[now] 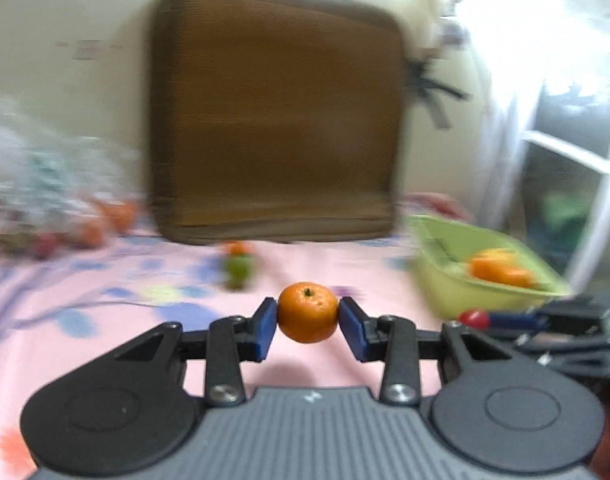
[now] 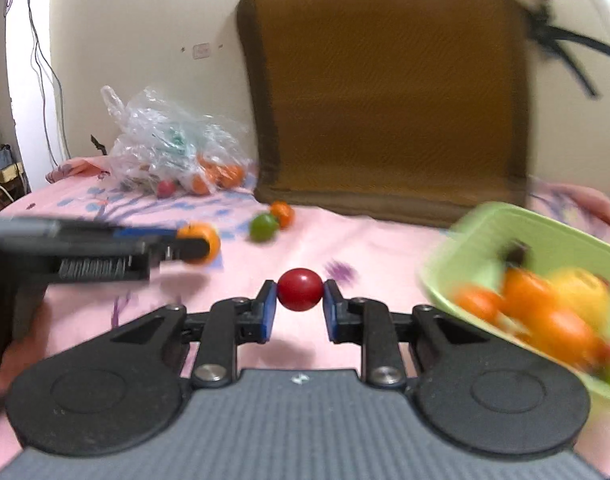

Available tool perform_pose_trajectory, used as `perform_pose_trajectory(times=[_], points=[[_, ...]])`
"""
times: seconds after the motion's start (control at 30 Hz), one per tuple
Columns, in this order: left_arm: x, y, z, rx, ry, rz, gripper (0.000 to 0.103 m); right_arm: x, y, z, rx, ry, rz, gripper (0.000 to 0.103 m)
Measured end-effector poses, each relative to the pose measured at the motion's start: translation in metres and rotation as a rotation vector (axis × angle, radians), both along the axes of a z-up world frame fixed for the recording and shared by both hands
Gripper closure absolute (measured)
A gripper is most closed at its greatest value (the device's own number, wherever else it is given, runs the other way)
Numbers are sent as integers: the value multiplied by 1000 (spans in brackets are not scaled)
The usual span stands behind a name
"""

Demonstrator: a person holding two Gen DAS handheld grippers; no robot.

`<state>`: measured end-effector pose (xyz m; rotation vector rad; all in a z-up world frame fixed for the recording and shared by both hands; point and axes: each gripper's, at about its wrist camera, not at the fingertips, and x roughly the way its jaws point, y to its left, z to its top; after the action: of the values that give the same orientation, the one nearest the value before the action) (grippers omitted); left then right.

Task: Organize fruits

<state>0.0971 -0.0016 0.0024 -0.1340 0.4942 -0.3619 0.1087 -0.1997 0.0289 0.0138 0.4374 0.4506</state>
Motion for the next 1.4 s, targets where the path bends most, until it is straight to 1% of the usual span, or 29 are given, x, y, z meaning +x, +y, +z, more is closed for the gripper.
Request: perform_pose_trajectory(times=[0.07,0.13,0.2,0.3,0.4,0.47,0.57,0.6,0.67,0.93,1.1,1.2,1.4], points=[[-12,-23,7,-8,-7,-85,68,-21,-15,-5,-9,-7,-46,76],[-28,-57,13,40,-10,-164,68,-43,-31,-12,-28,-18,-106,76],[-41,-85,12,90,0,-199,68,-60,-48,-20,-35,-11,-157,76],[-49,-115,4,143,57,-181,68,-73,-69,-31,-5,20,-221,76],[-54,-129,-7,186,83,-116,68,-78,-79,-35,-5,28,-255,75],[-55,-131,-13,195,88,-87,67,-81,-80,-37,-25,24,-260,75],[-61,-133,-15,212,68,-51,63,-86,-84,-45,-55,32,-244,73],[-62,-134,-16,217,61,-40,59,-87,-86,-44,-46,30,-241,73],[-62,-136,-18,234,56,-37,57,-87,-87,-45,-38,37,-237,72],[-65,-135,-17,247,50,-22,54,-90,-87,-46,-32,35,-235,69],[-66,-136,-17,260,45,-21,54,-91,-88,-45,-29,32,-229,61],[-66,-135,-17,255,51,-18,52,-91,-88,-45,-27,33,-227,61],[-66,-133,-18,258,53,-20,51,-91,-88,-45,-26,39,-226,60]])
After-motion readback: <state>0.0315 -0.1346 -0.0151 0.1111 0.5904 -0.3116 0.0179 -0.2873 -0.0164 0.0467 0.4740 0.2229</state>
